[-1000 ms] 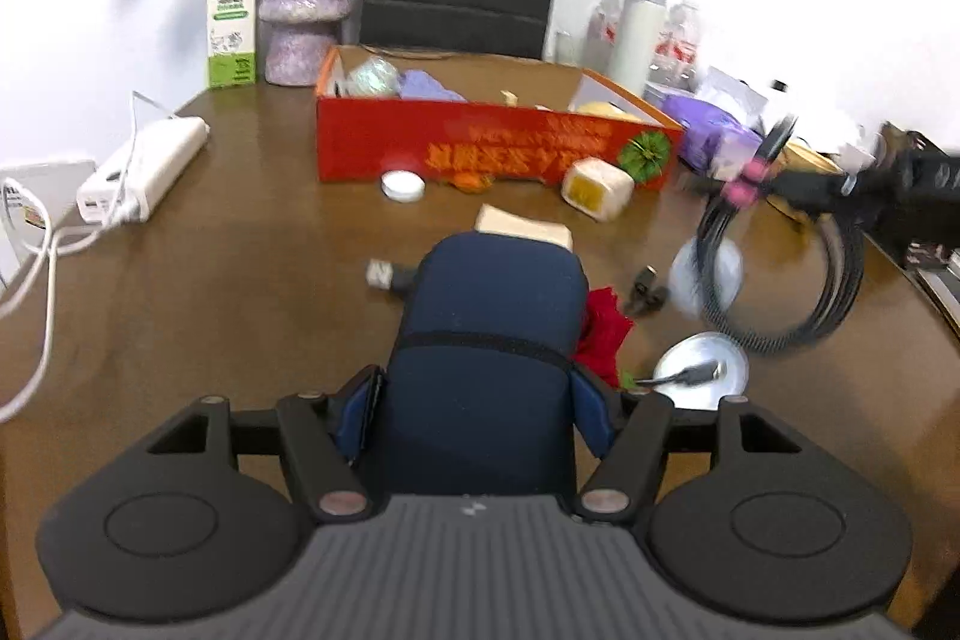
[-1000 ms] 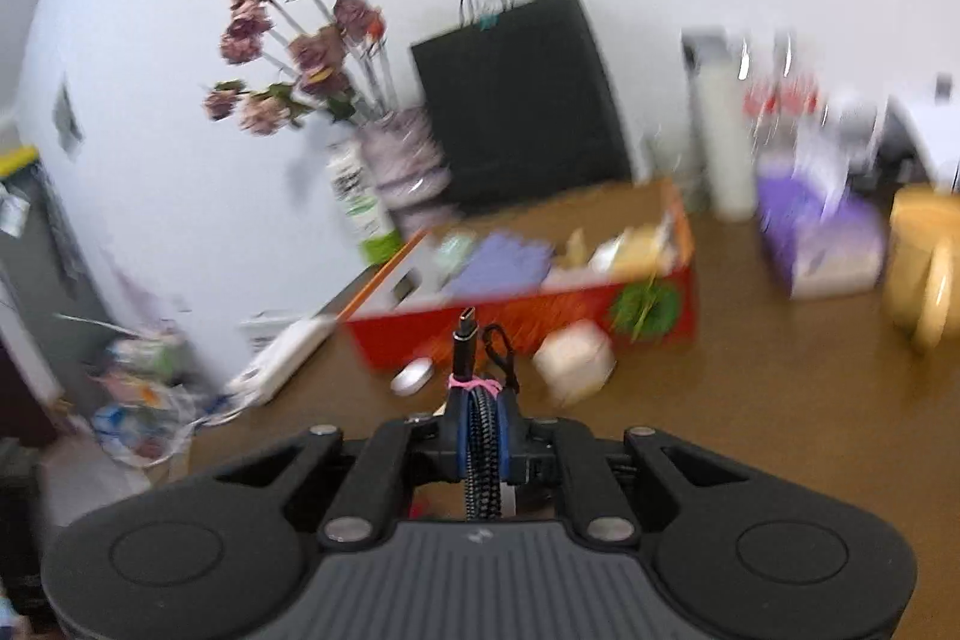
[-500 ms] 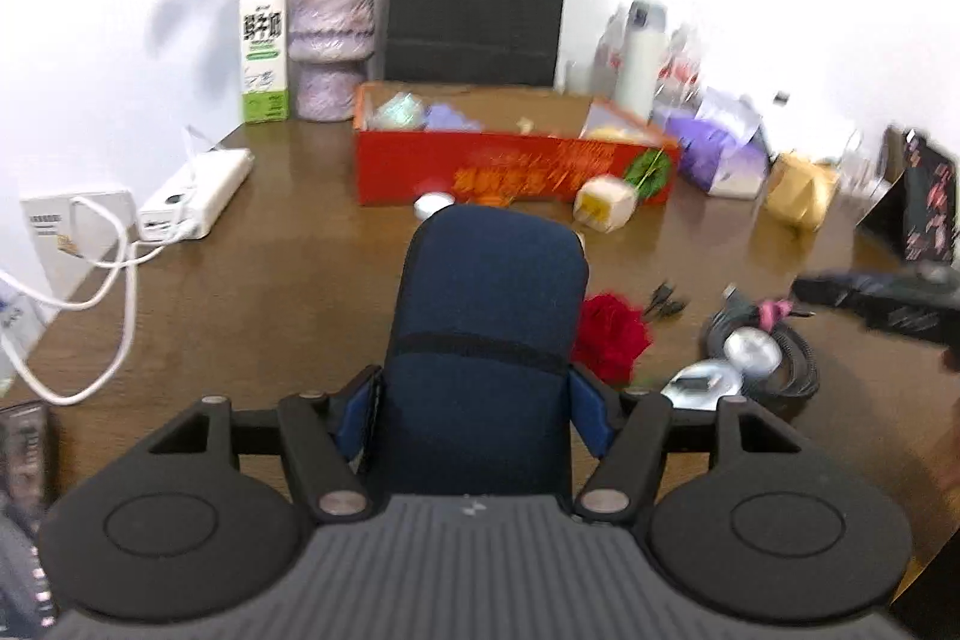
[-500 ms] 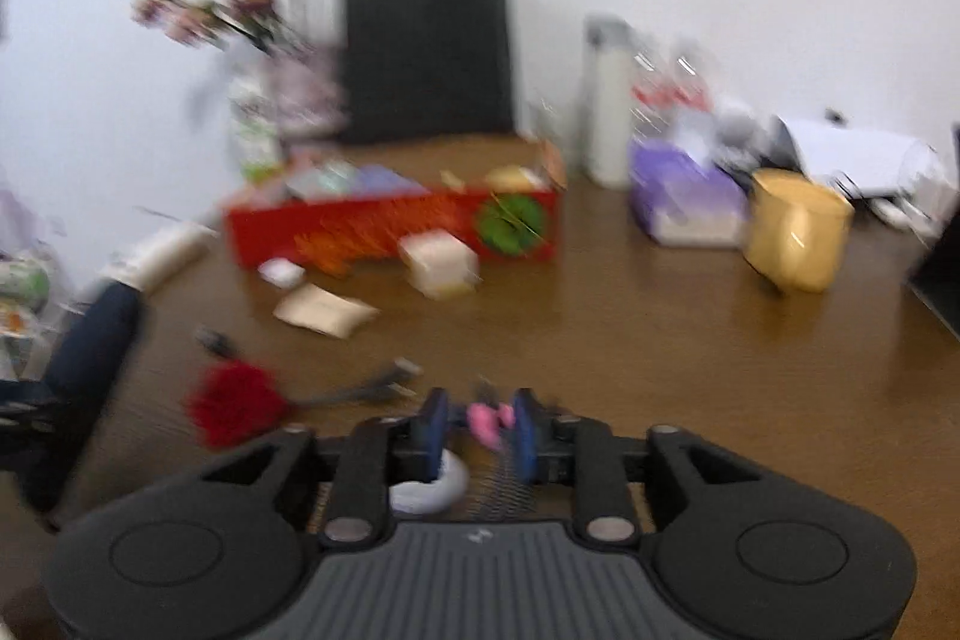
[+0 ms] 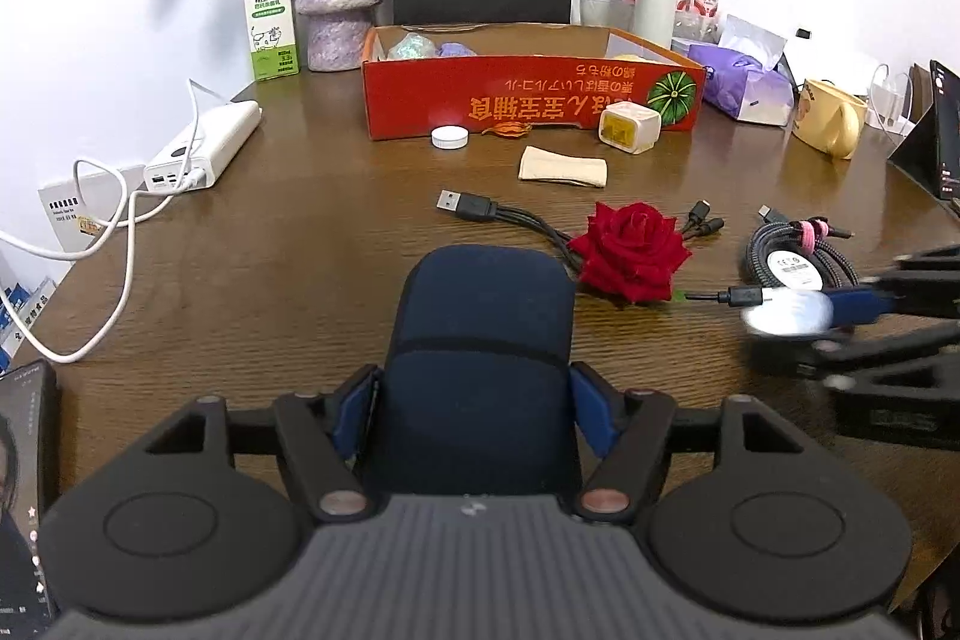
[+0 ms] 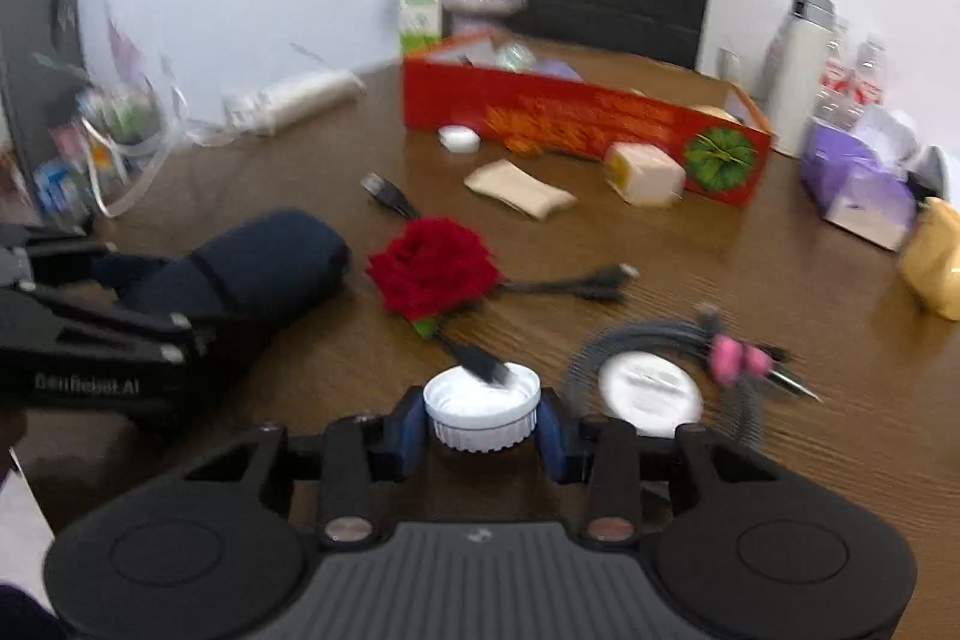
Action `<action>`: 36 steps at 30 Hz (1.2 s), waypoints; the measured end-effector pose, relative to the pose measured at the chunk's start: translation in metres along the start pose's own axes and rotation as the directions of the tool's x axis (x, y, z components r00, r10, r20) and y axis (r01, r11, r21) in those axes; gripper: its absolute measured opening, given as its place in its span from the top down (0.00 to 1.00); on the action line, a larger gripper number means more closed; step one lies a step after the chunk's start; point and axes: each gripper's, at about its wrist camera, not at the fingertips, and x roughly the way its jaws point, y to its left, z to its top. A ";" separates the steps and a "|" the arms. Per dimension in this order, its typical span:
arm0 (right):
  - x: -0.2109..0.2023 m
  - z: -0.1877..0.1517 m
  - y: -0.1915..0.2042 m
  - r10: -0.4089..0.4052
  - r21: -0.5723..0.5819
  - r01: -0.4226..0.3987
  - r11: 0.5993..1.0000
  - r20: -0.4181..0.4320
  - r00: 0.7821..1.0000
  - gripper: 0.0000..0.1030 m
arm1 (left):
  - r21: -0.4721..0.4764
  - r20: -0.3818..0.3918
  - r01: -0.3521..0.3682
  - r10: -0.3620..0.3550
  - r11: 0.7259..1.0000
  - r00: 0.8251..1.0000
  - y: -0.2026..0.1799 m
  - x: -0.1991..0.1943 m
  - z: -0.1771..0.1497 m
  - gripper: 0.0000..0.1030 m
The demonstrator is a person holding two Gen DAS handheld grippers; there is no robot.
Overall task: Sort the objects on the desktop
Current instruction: 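Grasp the white round container with the right gripper, then carry the pouch and white container into the cardboard box and release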
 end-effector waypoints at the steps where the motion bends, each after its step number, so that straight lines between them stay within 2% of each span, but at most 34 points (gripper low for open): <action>1: -0.006 -0.003 0.001 -0.013 -0.022 0.013 1.000 -0.025 1.000 0.64 | 0.001 0.001 -0.001 0.001 1.000 1.000 0.000 0.000 0.000 0.34; 2: -0.014 -0.005 0.001 -0.030 -0.050 0.028 0.998 -0.040 0.999 0.64 | 0.002 0.001 -0.001 0.001 1.000 1.000 0.000 0.000 0.000 0.33; 4: -0.030 -0.010 -0.003 -0.063 -0.063 0.062 0.996 -0.007 0.998 0.64 | 0.000 -0.006 0.003 -0.003 1.000 1.000 0.000 0.000 0.001 0.32; 7: -0.042 -0.016 -0.011 -0.020 -0.027 0.021 0.999 0.036 0.999 0.64 | -0.005 -0.010 0.013 -0.013 1.000 1.000 0.000 -0.004 0.002 0.27; 11: -0.038 -0.020 -0.011 0.009 0.006 -0.010 1.000 0.056 0.998 0.64 | 0.046 0.037 0.011 -0.013 0.999 0.999 -0.007 -0.008 0.010 0.08; 13: -0.034 -0.020 -0.007 0.021 0.008 -0.022 1.000 0.063 0.998 0.64 | 0.068 0.038 0.014 -0.016 0.998 0.999 -0.013 0.002 0.013 0.08; 14: -0.033 -0.019 -0.005 0.025 0.010 -0.025 1.000 0.067 0.997 0.64 | 0.062 0.027 0.001 -0.003 0.998 1.000 -0.014 0.010 0.014 0.12; 15: -0.032 -0.019 -0.004 0.028 0.013 -0.029 1.000 0.075 0.997 0.64 | 0.043 0.009 -0.012 0.012 0.999 1.000 -0.014 0.017 0.014 0.33; 16: -0.032 -0.019 -0.004 0.030 0.017 -0.031 0.999 0.084 0.996 0.64 | 0.024 0.007 -0.040 0.040 0.999 0.999 -0.014 0.020 0.013 0.34; 18: -0.037 -0.020 -0.005 0.025 0.030 -0.029 0.999 0.118 0.993 0.64 | 0.025 0.028 -0.026 0.026 0.999 0.999 -0.014 0.011 0.011 0.40; 22: -0.054 -0.013 -0.015 0.020 0.077 -0.038 0.996 0.224 0.974 0.64 | -0.082 0.032 0.105 -0.103 0.991 0.994 0.004 -0.014 0.020 0.40; 25: -0.057 0.008 -0.031 0.023 0.119 -0.059 0.991 0.283 0.959 0.64 | -0.114 0.101 0.093 -0.081 0.989 0.992 0.016 -0.016 0.059 0.40; 28: -0.050 0.050 -0.046 0.015 0.125 -0.061 0.990 0.339 0.941 0.64 | -0.124 0.128 0.067 -0.051 0.990 0.990 0.026 0.006 0.124 0.40; 30: -0.039 0.090 -0.061 0.014 0.125 -0.064 0.990 0.364 0.931 0.64 | -0.125 0.118 0.079 -0.064 0.989 0.991 0.030 0.031 0.175 0.40; 33: -0.002 0.156 -0.093 0.040 0.162 -0.103 0.981 0.351 0.936 0.64 | -0.140 0.073 0.074 -0.065 0.987 0.995 0.032 0.092 0.248 0.40; 35: 0.039 0.201 -0.117 0.055 0.197 -0.116 0.973 0.290 0.955 0.64 | -0.174 0.001 0.019 -0.019 0.985 1.000 0.028 0.143 0.285 0.40; 36: 0.064 0.223 -0.128 0.067 0.211 -0.122 0.970 0.252 0.965 0.64 | -0.159 -0.023 0.004 -0.008 0.987 1.000 0.022 0.165 0.296 0.40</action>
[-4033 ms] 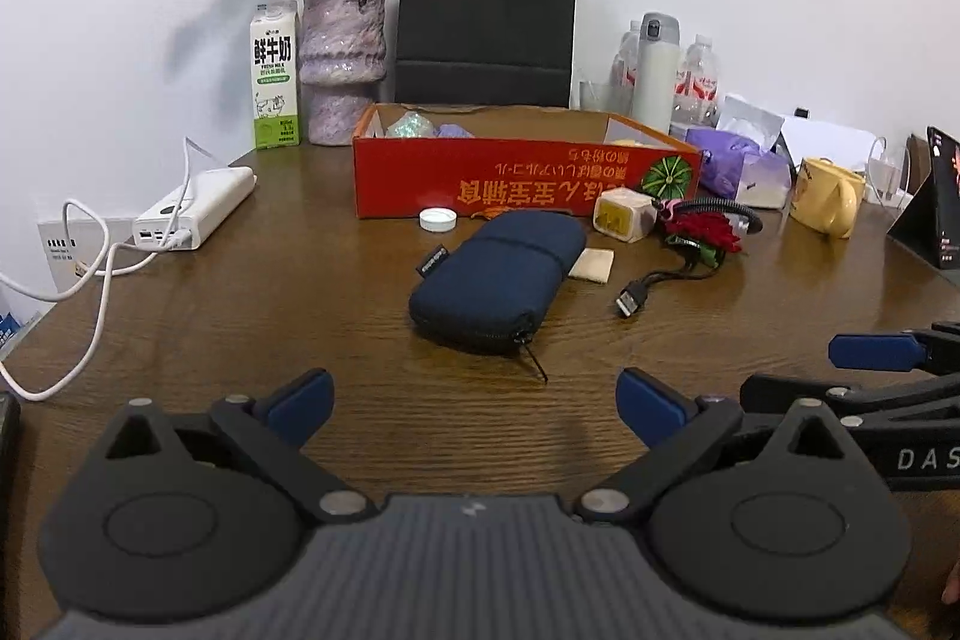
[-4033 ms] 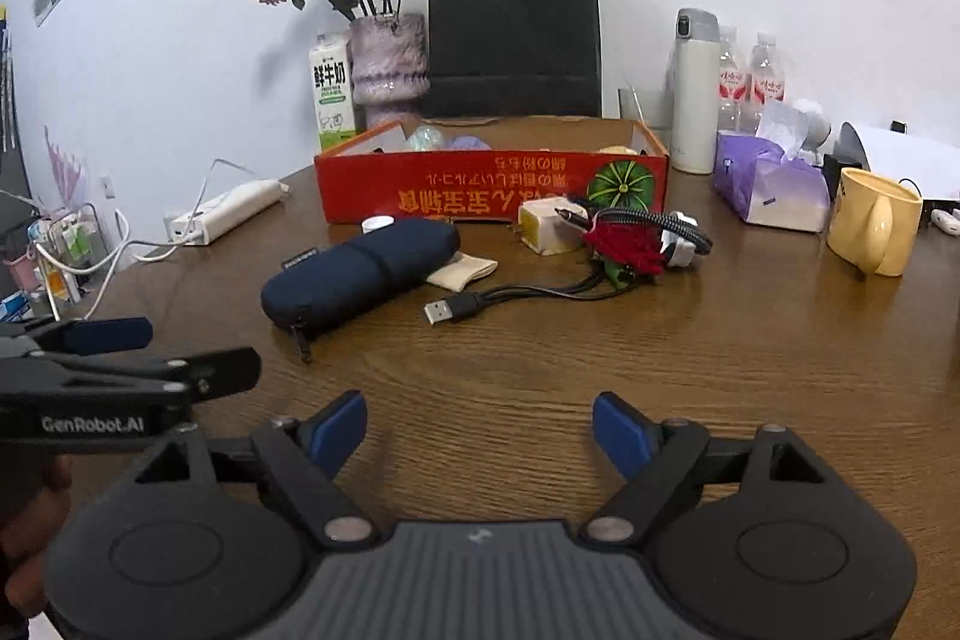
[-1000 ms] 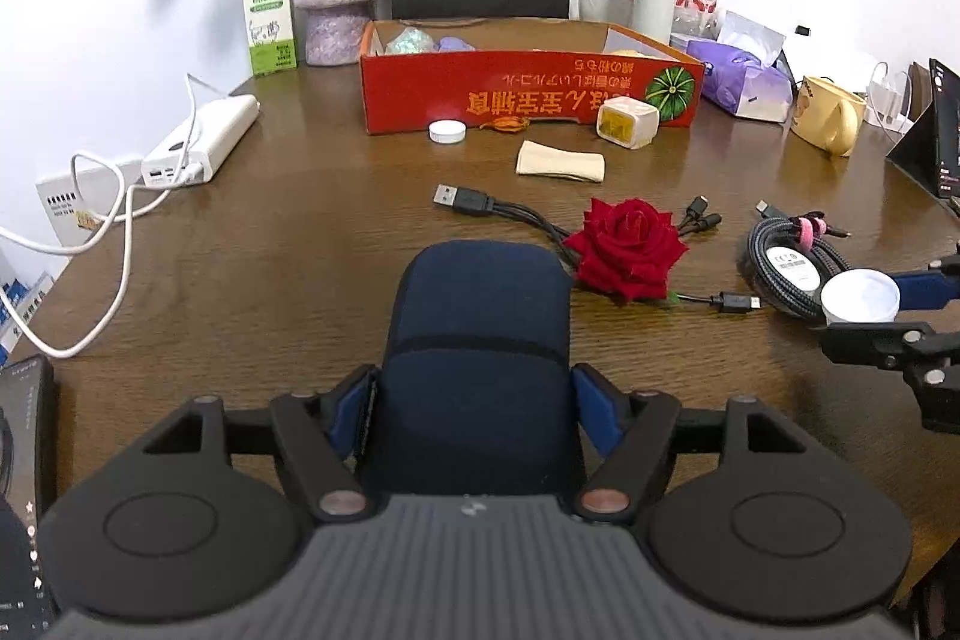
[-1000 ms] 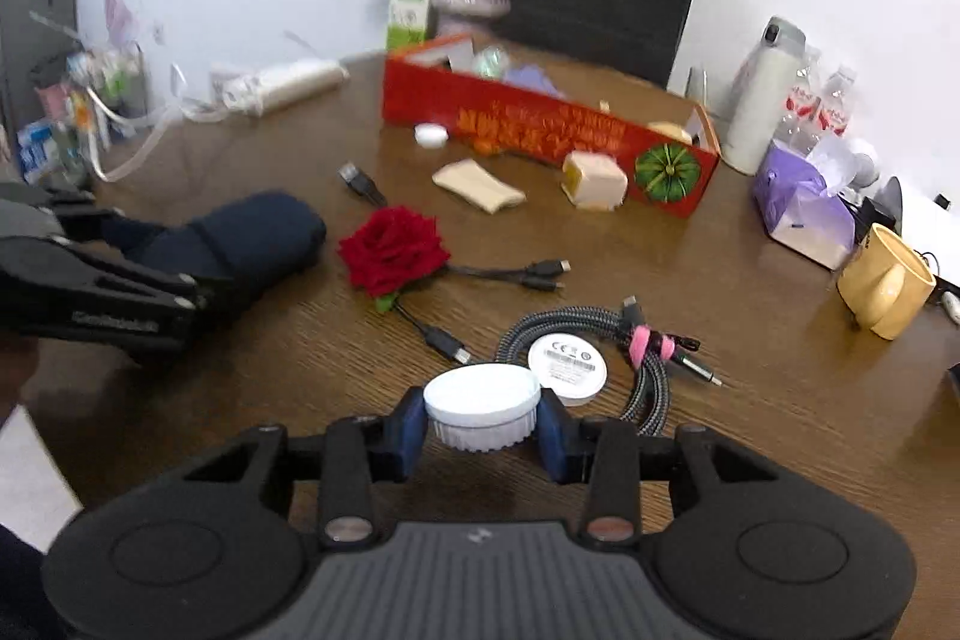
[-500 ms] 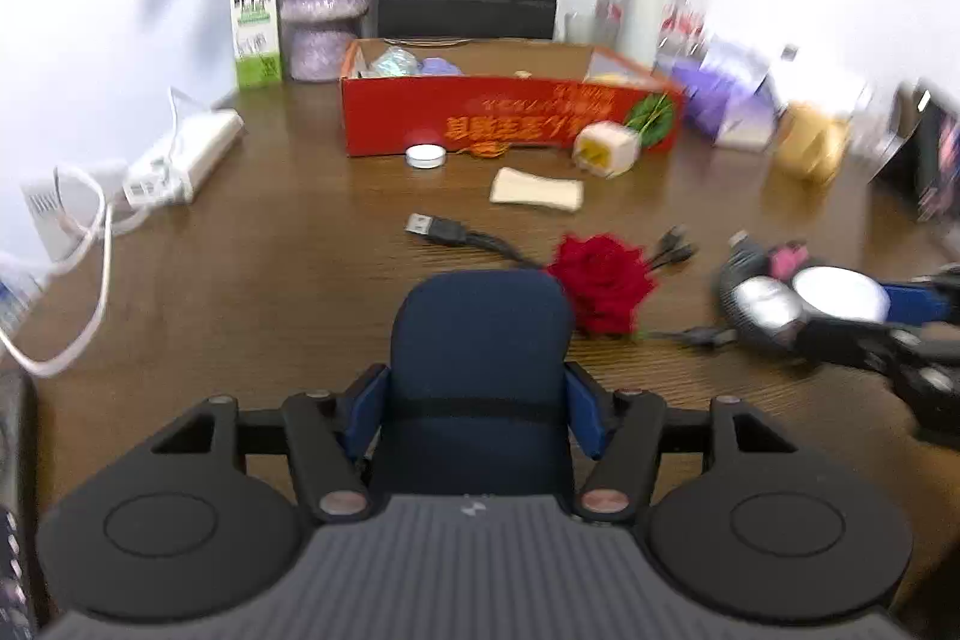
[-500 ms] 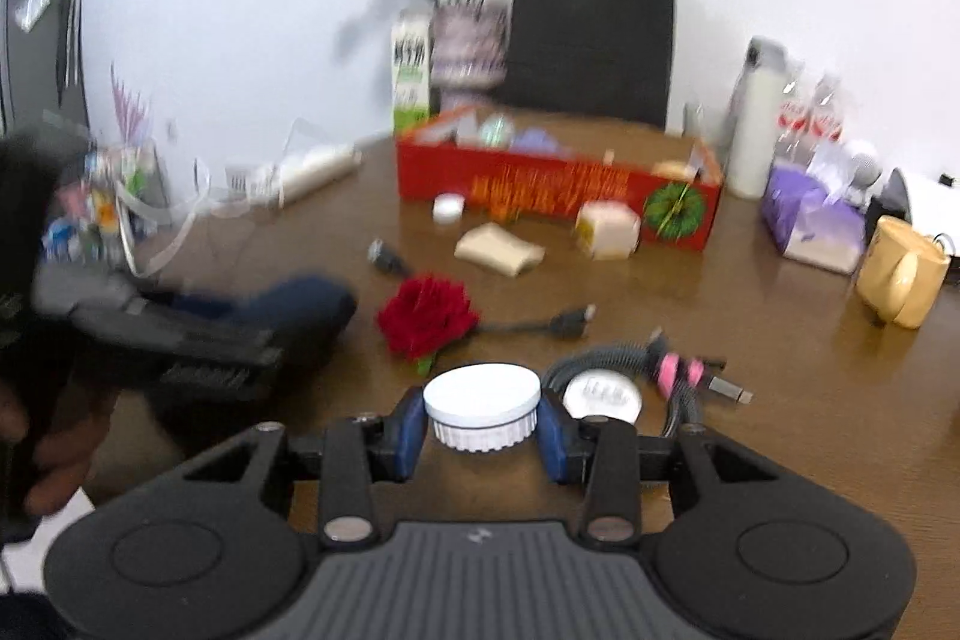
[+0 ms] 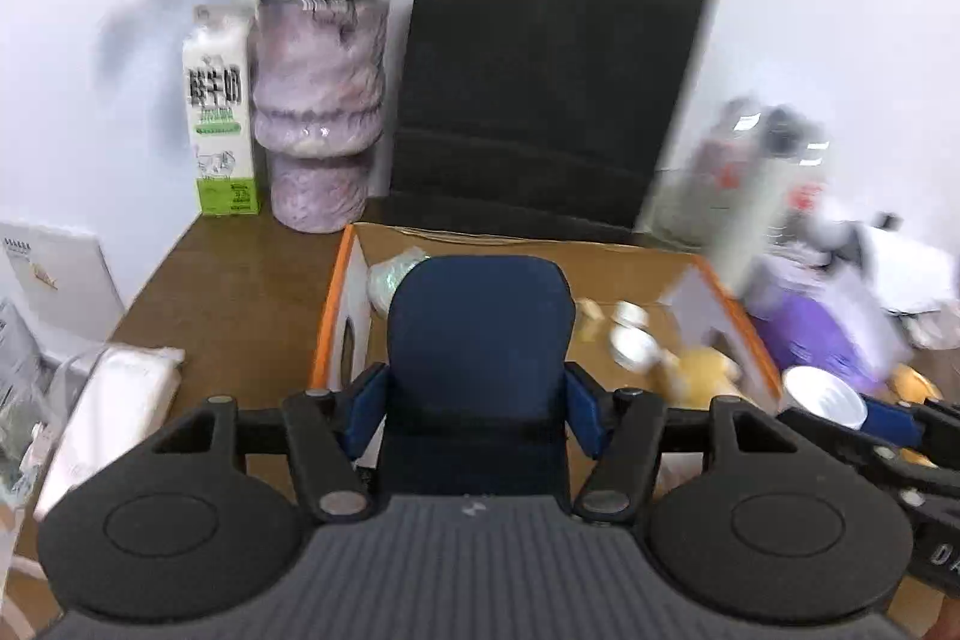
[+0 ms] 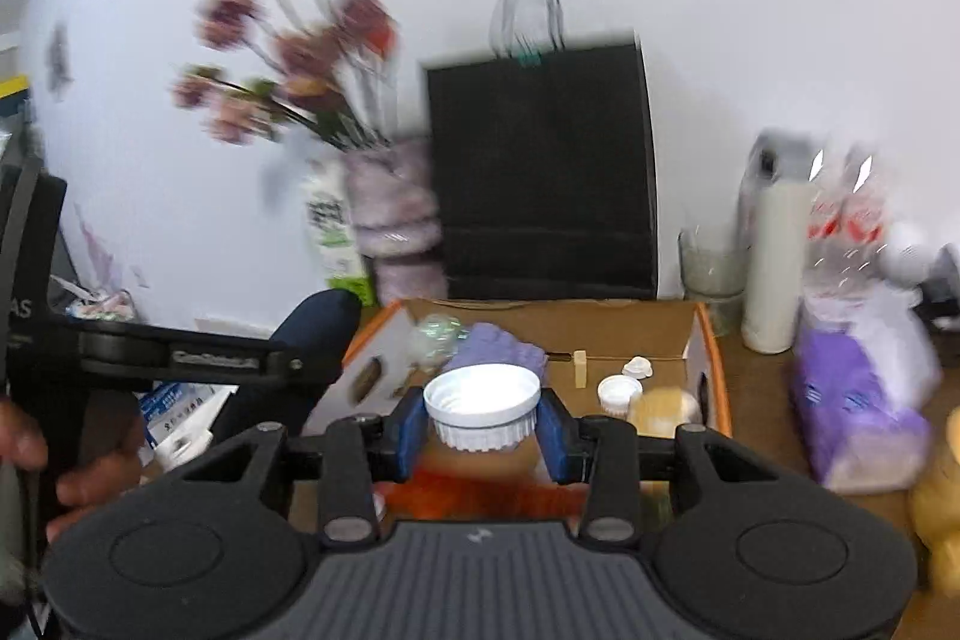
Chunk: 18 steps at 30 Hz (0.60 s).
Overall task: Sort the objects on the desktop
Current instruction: 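Carry the pouch and white container into the cardboard box and release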
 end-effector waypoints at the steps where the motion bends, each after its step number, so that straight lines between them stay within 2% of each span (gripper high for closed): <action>1: 0.026 0.012 -0.009 -0.007 0.027 0.008 1.000 -0.034 0.999 0.64 | 0.011 -0.014 -0.011 0.011 1.000 1.000 -0.006 0.021 0.007 0.40; 4: 0.104 0.033 -0.036 -0.046 0.075 0.059 0.995 -0.161 0.986 0.64 | 0.054 -0.054 -0.056 0.059 0.997 0.997 -0.021 0.084 0.016 0.39; 6: 0.144 0.031 -0.049 -0.045 0.104 0.070 0.992 -0.224 0.974 0.64 | 0.049 -0.095 -0.080 0.084 0.996 0.992 -0.021 0.115 0.014 0.38; 9: 0.187 0.022 -0.064 -0.056 0.117 0.091 0.989 -0.272 0.961 0.63 | -0.003 -0.158 -0.042 0.041 0.999 0.987 -0.017 0.143 0.020 0.36; 10: 0.197 0.019 -0.065 -0.067 0.111 0.102 0.989 -0.288 0.955 0.62 | -0.022 -0.144 -0.028 0.025 0.999 0.989 -0.014 0.144 0.023 0.35; 12: 0.206 0.015 -0.065 -0.065 0.117 0.104 0.988 -0.303 0.951 0.62 | -0.039 -0.121 0.011 -0.016 0.999 0.993 -0.012 0.137 0.029 0.23; 13: 0.207 0.015 -0.065 -0.049 0.124 0.090 0.988 -0.302 0.952 0.57 | -0.040 -0.111 0.023 -0.027 0.999 0.993 -0.012 0.132 0.031 0.22; 18: 0.183 0.028 -0.064 -0.074 0.114 0.106 0.988 -0.252 0.965 0.53 | -0.008 -0.046 -0.050 0.050 0.999 0.998 -0.007 0.089 0.037 0.20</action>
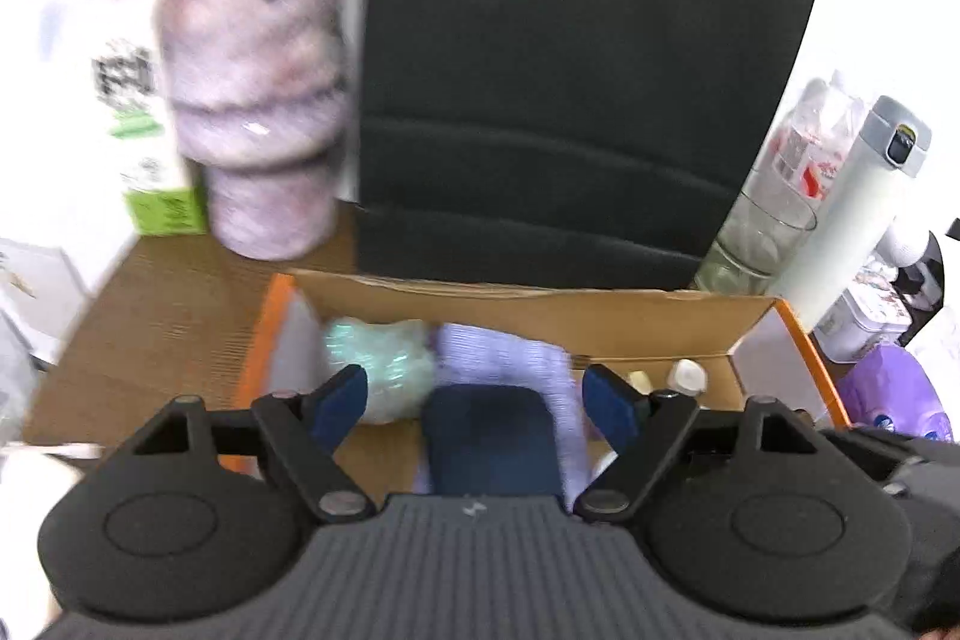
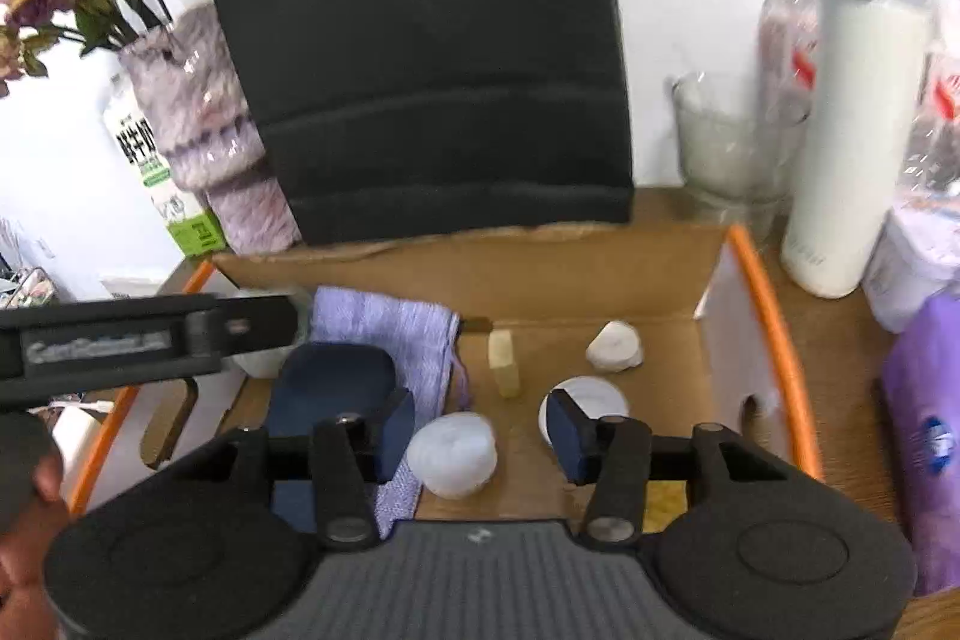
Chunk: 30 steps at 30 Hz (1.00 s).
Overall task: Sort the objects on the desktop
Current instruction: 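Carry the pouch and white container into the cardboard box and release, then move both tools back toward the red rose and black cable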
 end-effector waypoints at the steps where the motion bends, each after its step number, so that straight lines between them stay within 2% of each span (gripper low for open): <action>1: -0.008 0.000 0.000 -0.007 0.001 0.007 1.000 0.010 1.000 0.53 | 0.002 0.012 -0.018 0.018 1.000 1.000 0.002 -0.012 -0.003 0.20; 3: -0.029 -0.005 0.004 -0.023 -0.015 0.023 1.000 0.035 0.999 0.52 | 0.016 0.043 -0.045 0.044 0.999 0.998 0.004 -0.039 -0.011 0.16; 5: -0.051 -0.012 0.009 -0.036 -0.031 0.038 0.999 0.062 0.997 0.43 | 0.015 0.079 -0.061 0.059 0.998 0.995 0.006 -0.071 -0.026 0.13; 6: -0.064 -0.019 0.012 -0.046 -0.032 0.049 0.998 0.074 0.996 0.42 | -0.002 0.098 -0.054 0.054 0.999 0.994 0.009 -0.086 -0.036 0.11; 8: -0.091 -0.037 0.015 -0.059 -0.038 0.063 0.997 0.102 0.993 0.41 | -0.023 0.129 -0.004 0.007 1.000 0.992 0.014 -0.115 -0.063 0.05; 10: -0.122 -0.060 0.019 -0.057 -0.047 0.065 0.997 0.150 0.987 0.40 | -0.026 0.131 0.024 -0.020 0.999 0.991 0.017 -0.138 -0.091 0.05; 12: -0.152 -0.086 0.025 -0.054 -0.055 0.065 0.996 0.187 0.981 0.36 | -0.045 0.134 0.020 -0.014 0.999 0.991 0.018 -0.161 -0.124 0.05; 15: -0.195 -0.133 0.037 -0.026 -0.086 0.047 0.995 0.234 0.972 0.27 | -0.037 0.155 0.106 -0.099 0.994 0.983 0.018 -0.194 -0.175 0.02; 17: -0.216 -0.164 0.044 0.002 -0.102 0.025 0.994 0.251 0.968 0.23 | -0.021 0.175 0.136 -0.131 0.990 0.976 0.015 -0.210 -0.207 0.02; 21: -0.242 -0.234 0.049 -0.002 -0.121 0.035 0.992 0.265 0.964 0.22 | 0.032 0.190 0.156 -0.159 0.987 0.969 0.016 -0.227 -0.262 0.02; 25: -0.254 -0.285 0.042 -0.054 -0.127 0.091 0.988 0.270 0.961 0.22 | 0.038 0.211 0.141 -0.146 0.989 0.966 0.027 -0.233 -0.307 0.02; 30: -0.258 -0.330 0.045 -0.012 -0.085 0.037 0.996 0.276 0.961 0.22 | 0.049 0.204 0.114 -0.122 0.992 0.972 0.028 -0.226 -0.336 0.01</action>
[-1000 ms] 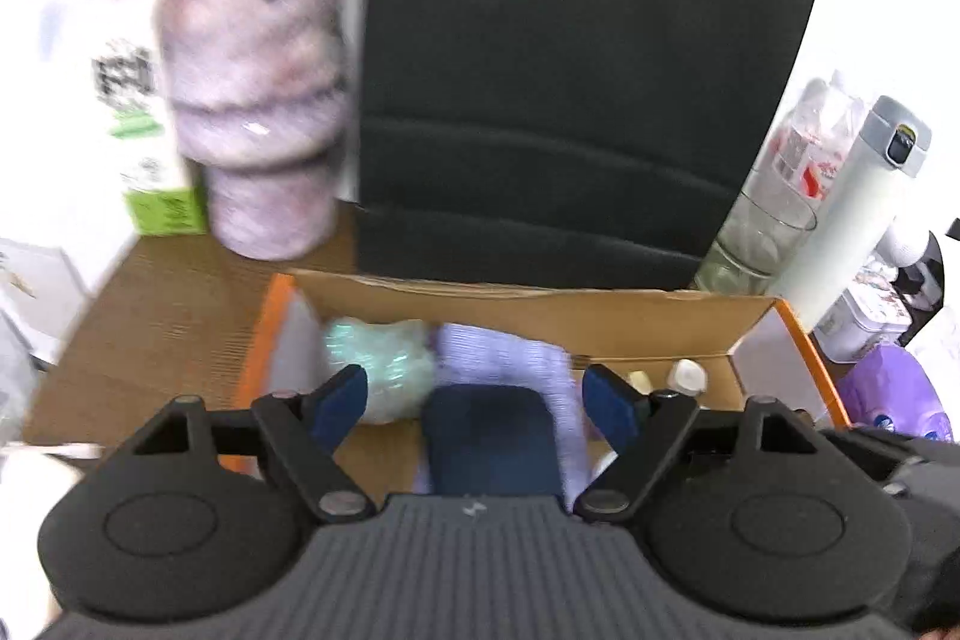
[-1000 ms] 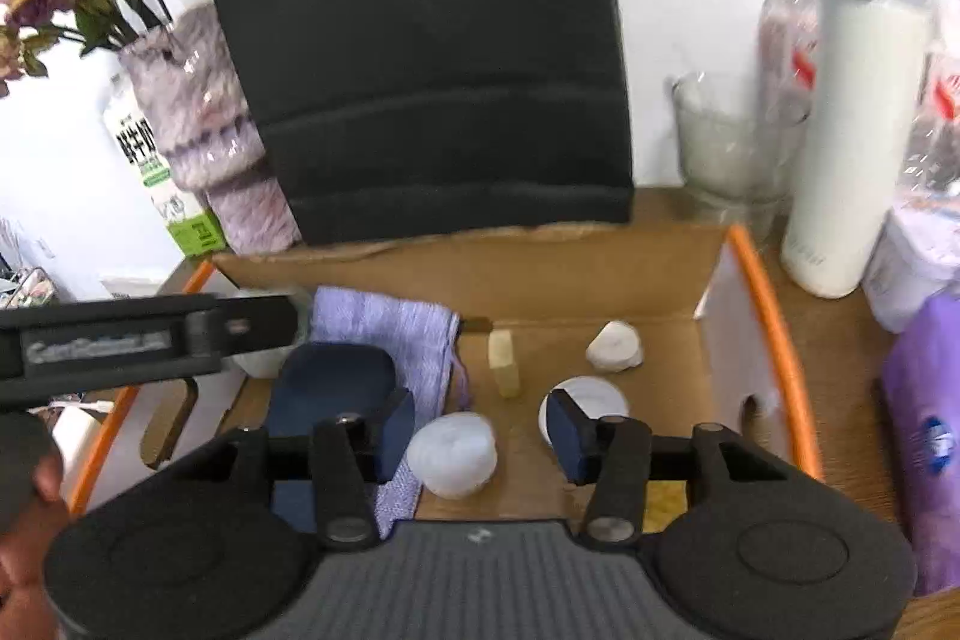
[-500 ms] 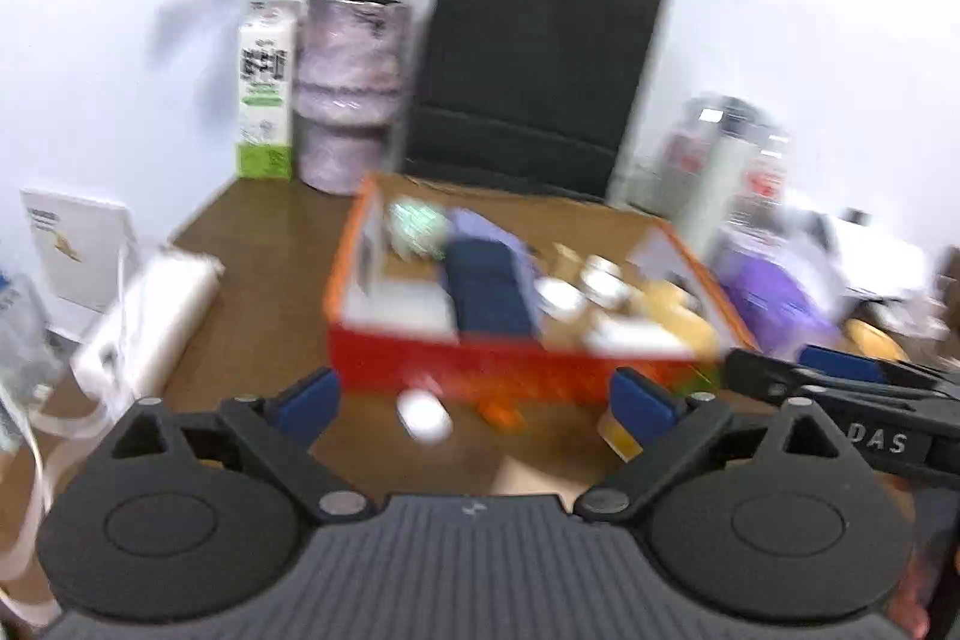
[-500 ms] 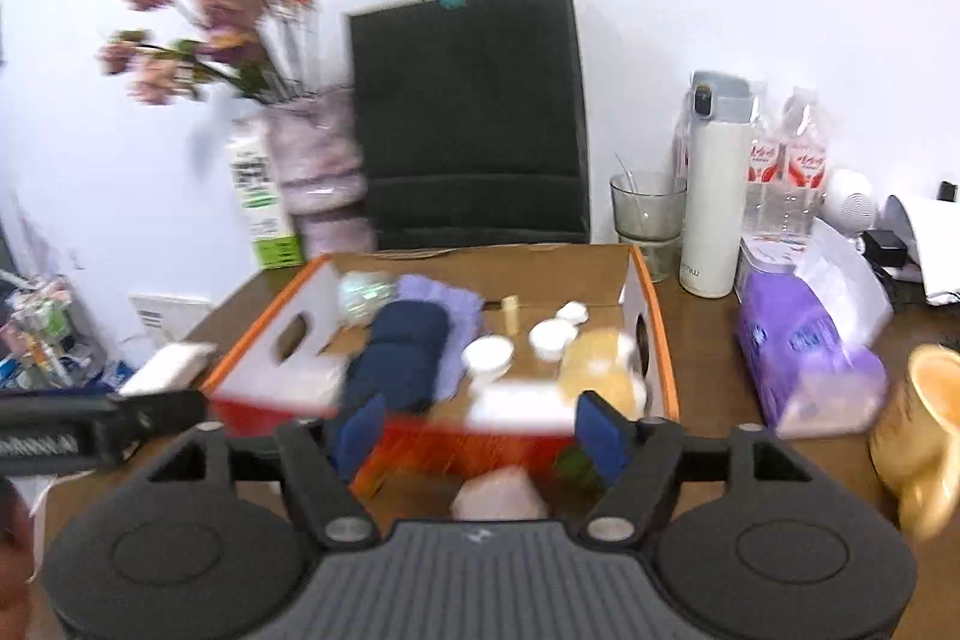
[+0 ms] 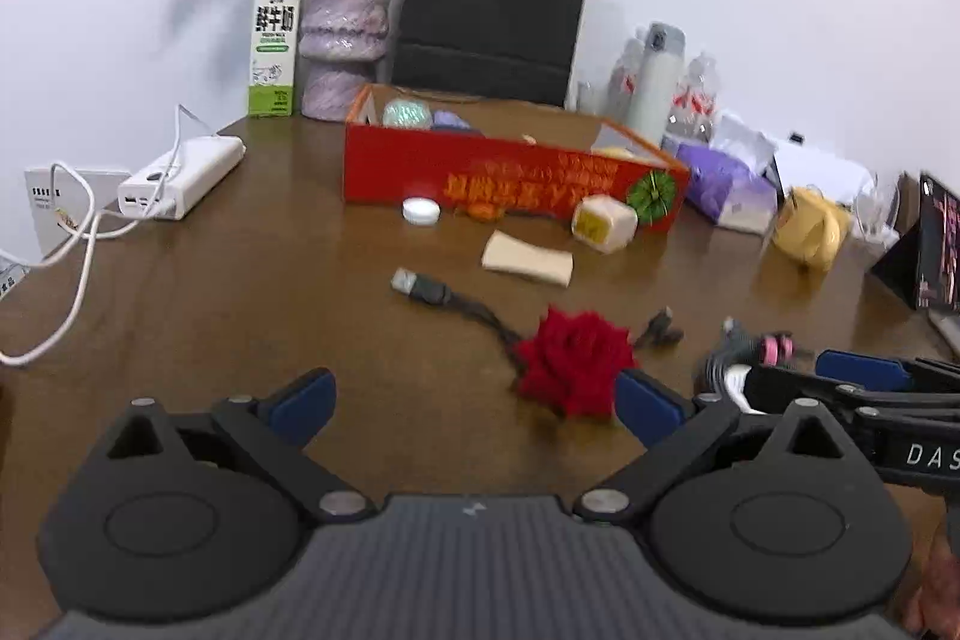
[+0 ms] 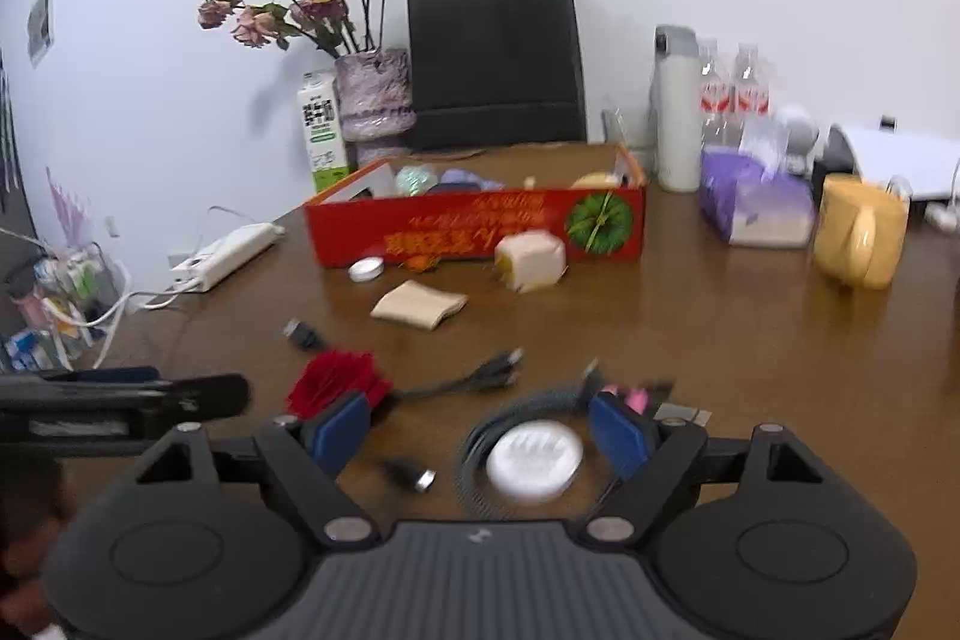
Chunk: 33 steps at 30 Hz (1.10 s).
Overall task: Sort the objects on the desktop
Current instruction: 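Move both tools back toward the red rose and black cable, then grasp the red rose with the left gripper while the right gripper grasps the black USB cable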
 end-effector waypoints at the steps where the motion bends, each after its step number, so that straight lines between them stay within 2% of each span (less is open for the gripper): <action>1: 0.000 -0.005 0.002 0.003 0.004 -0.003 1.000 -0.004 1.000 0.22 | 0.017 0.002 -0.004 0.004 1.000 1.000 -0.001 0.000 -0.004 0.01; 4: 0.002 -0.016 0.011 -0.019 -0.026 0.019 0.999 -0.020 1.000 0.23 | 0.057 0.001 -0.043 0.043 0.997 0.999 -0.005 0.003 -0.009 0.01; 6: 0.001 -0.017 0.017 -0.035 -0.054 0.035 0.998 -0.001 0.999 0.22 | 0.047 0.008 -0.027 0.026 0.999 1.000 -0.004 0.002 -0.010 0.01; 9: 0.003 -0.018 0.017 -0.044 -0.048 0.044 0.998 -0.001 0.999 0.22 | 0.080 0.013 -0.047 0.046 0.996 0.999 -0.008 0.005 -0.012 0.01; 12: 0.000 -0.019 0.011 -0.060 -0.011 0.060 0.998 0.041 0.997 0.22 | 0.099 0.022 -0.037 0.035 0.994 0.999 -0.010 0.004 -0.014 0.01; 16: -0.001 -0.018 0.005 -0.050 0.017 0.050 0.999 0.047 0.998 0.22 | 0.120 0.035 -0.020 0.016 0.993 0.999 -0.014 0.002 -0.014 0.01; 20: -0.006 -0.020 0.004 -0.047 0.022 0.045 0.999 0.096 0.994 0.23 | 0.188 0.047 0.016 -0.026 0.982 0.999 -0.028 0.014 -0.008 0.02; 21: -0.007 -0.020 0.003 -0.045 0.030 0.042 0.999 0.105 0.993 0.23 | 0.212 -0.007 0.050 -0.049 0.976 0.999 -0.032 0.024 -0.002 0.05; 22: -0.007 -0.020 0.001 -0.037 0.039 0.034 0.999 0.105 0.994 0.23 | 0.208 -0.030 0.097 -0.092 0.973 0.995 -0.034 0.033 0.003 0.07; 25: -0.009 -0.019 -0.004 -0.048 0.073 0.039 0.997 0.114 0.992 0.24 | 0.169 -0.040 0.133 -0.128 0.976 0.991 -0.038 0.054 0.014 0.22; 26: -0.009 -0.019 -0.006 -0.032 0.082 0.022 0.996 0.113 0.993 0.24 | 0.158 -0.066 0.132 -0.123 0.979 0.990 -0.038 0.061 0.018 0.49; 27: -0.009 -0.019 -0.008 -0.018 0.088 0.008 0.996 0.114 0.993 0.25 | 0.132 -0.098 0.134 -0.122 0.982 0.988 -0.037 0.067 0.021 0.60; 30: -0.010 -0.017 -0.009 -0.009 0.088 -0.001 0.996 0.116 0.993 0.25 | 0.039 -0.090 0.206 -0.202 0.978 0.975 -0.019 0.057 0.024 0.66; 33: -0.003 -0.011 -0.007 0.005 0.075 -0.011 0.997 0.071 0.997 0.25 | -0.143 0.013 0.284 -0.285 0.948 0.958 0.019 0.022 0.036 0.66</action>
